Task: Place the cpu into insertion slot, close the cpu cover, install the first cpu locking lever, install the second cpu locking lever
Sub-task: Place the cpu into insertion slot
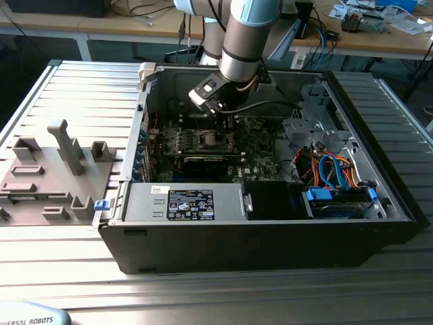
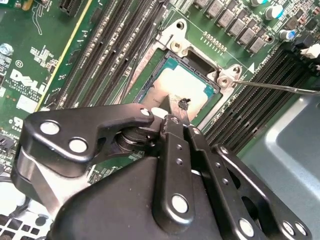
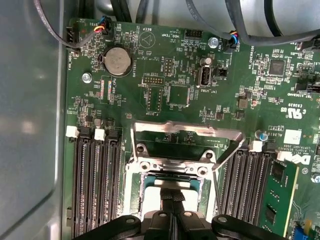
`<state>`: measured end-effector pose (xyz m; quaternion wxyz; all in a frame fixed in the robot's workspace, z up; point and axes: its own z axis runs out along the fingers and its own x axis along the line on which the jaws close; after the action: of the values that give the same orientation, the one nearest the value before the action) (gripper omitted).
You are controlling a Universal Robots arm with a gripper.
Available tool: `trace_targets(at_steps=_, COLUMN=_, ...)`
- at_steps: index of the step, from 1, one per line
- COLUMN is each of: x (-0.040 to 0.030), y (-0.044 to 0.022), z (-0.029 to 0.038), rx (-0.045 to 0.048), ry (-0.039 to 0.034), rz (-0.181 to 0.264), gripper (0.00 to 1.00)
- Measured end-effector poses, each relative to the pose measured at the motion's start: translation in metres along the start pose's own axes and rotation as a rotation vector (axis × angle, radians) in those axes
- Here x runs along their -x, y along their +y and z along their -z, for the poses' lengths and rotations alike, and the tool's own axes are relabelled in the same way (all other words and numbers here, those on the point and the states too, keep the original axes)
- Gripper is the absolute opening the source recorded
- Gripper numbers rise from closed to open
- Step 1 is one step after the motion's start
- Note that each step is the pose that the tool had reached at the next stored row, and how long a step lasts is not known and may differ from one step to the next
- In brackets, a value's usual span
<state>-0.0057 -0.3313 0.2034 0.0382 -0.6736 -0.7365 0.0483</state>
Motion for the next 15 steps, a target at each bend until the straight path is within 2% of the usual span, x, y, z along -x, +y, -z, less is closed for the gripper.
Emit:
trace_targets(at_steps=3, x=-0.0001, y=0.0004, z=0.0001, rx=0.0003, ry=0.0006, rz=0.000, gripper=0.11)
trace_targets(at_steps=5, x=-0.0004, y=0.0004, z=0.0025, rx=0.0018, ry=0.0029, rz=0.000, gripper=0.11)
trace_targets(at_steps=9, x=0.0000, y=-0.0013, z=0.0147, rx=0.0004, ry=0.0007, rz=0.000, gripper=0.11)
trace_targets(at_steps=12, x=0.0002, y=-0.0030, z=0.0283, rx=0.0003, ry=0.0006, rz=0.000, gripper=0.11)
trace_targets(at_steps=13, x=0.0002, y=-0.0040, z=0.0361, rx=0.0002, ry=0.0006, rz=0.000, gripper=0.11)
trace_targets(at_steps=15, x=0.0003, y=-0.0050, z=0.0444, rx=0.0003, ry=0.0004, rz=0.000, gripper=0.11)
